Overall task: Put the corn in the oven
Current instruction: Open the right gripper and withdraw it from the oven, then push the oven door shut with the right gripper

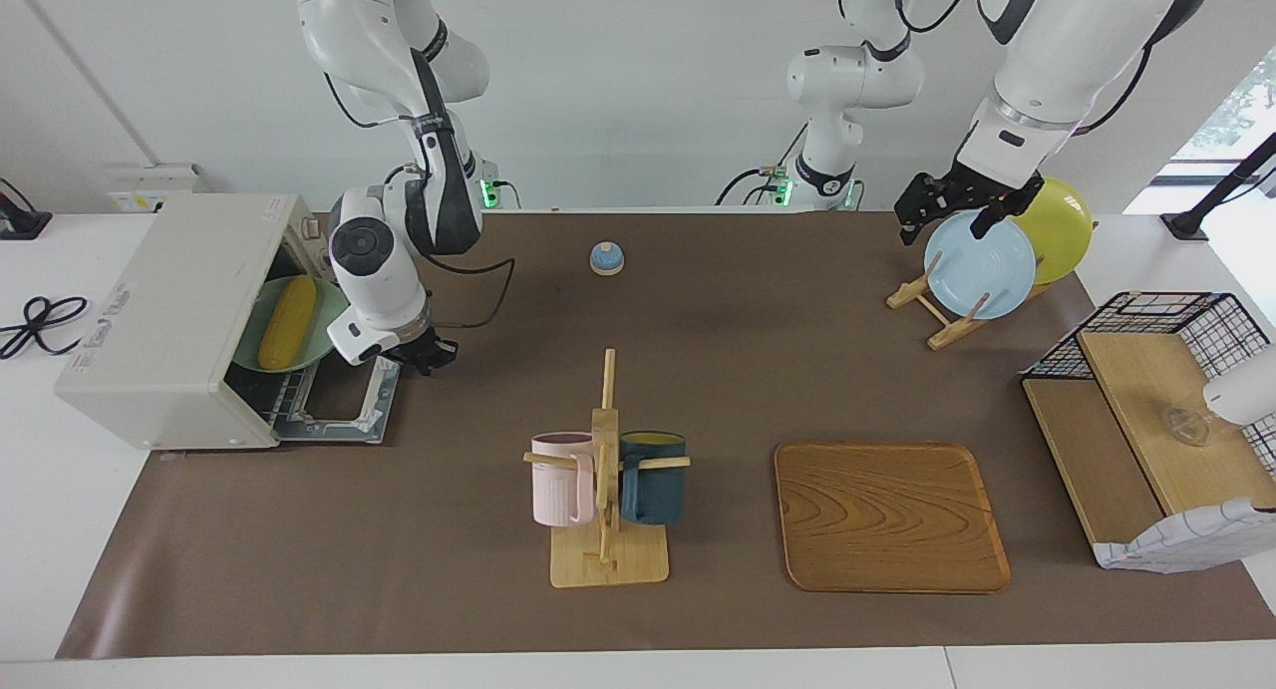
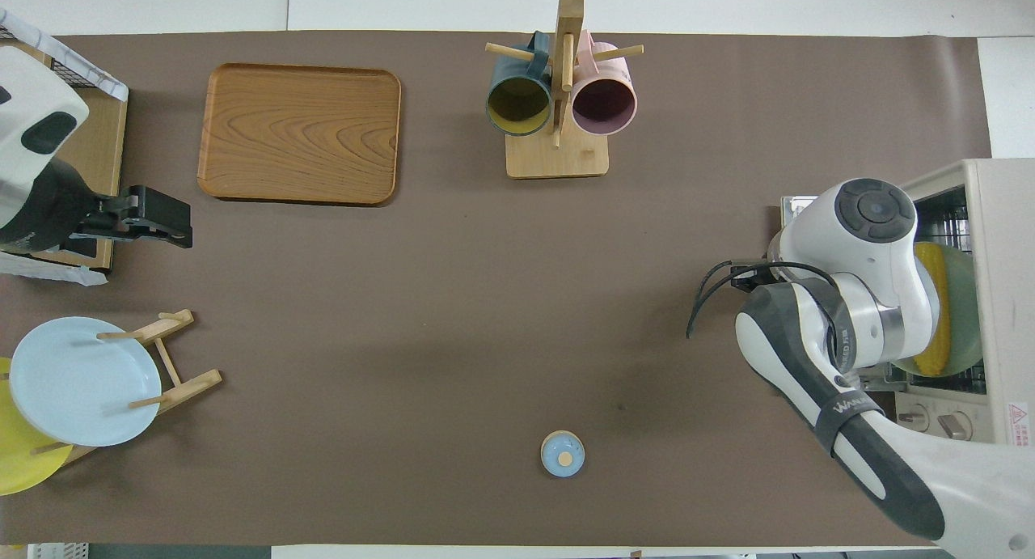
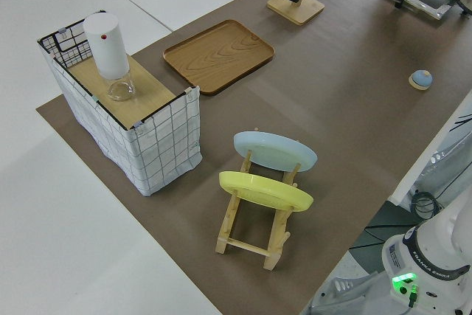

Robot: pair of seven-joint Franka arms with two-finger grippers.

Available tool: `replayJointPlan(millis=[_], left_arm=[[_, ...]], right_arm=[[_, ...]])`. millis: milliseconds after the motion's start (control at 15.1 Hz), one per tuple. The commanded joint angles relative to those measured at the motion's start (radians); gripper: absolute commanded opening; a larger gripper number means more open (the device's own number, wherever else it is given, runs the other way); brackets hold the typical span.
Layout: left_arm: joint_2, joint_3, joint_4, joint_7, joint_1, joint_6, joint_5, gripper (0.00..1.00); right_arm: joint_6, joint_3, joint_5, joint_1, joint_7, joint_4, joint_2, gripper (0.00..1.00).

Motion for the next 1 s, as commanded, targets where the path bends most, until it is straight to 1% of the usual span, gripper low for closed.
replayJointPlan(millis=[0, 266, 332, 399, 531, 664, 797, 930], left_arm=[[-0.019, -0.006, -0.017, 0.003, 0.010, 0.006, 0.021, 1.00], [-0.019, -0.006, -0.017, 0.001, 0.010, 0.006, 0.021, 1.00], [-0.019, -0.006, -0.017, 0.001, 0.010, 0.005, 0.021, 1.00], [-0.019, -0.006, -0.017, 0.003, 0.008, 0.006, 0.021, 1.00], [-0.019, -0.006, -0.017, 0.003, 0.010, 0.005, 0.021, 1.00], [-0.019, -0.006, -0.017, 0.003, 0.010, 0.005, 0.021, 1.00], [-0.019, -0.006, -0.017, 0.003, 0.010, 0.006, 0.021, 1.00], [-0.019, -0.006, -0.017, 0.003, 0.010, 0.005, 0.021, 1.00]], right_arm=[[-0.023, 0.006, -0.097, -0.009, 0.041, -0.018, -0.017, 0.00], [-0.095, 0.006, -0.220, -0.012, 0.049, 0.005, -0.019, 0.00], [-0.128, 0.006, -0.249, -0.011, 0.047, 0.031, -0.016, 0.00], [-0.194, 0.008, -0.272, -0.014, 0.041, 0.078, -0.010, 0.00], [-0.338, 0.005, -0.272, -0.037, -0.029, 0.193, -0.017, 0.00], [-0.417, 0.005, -0.252, -0.101, -0.158, 0.262, -0.060, 0.00], [-0.467, 0.005, -0.246, -0.141, -0.233, 0.296, -0.083, 0.00], [-0.494, 0.005, -0.246, -0.181, -0.267, 0.300, -0.114, 0.00]])
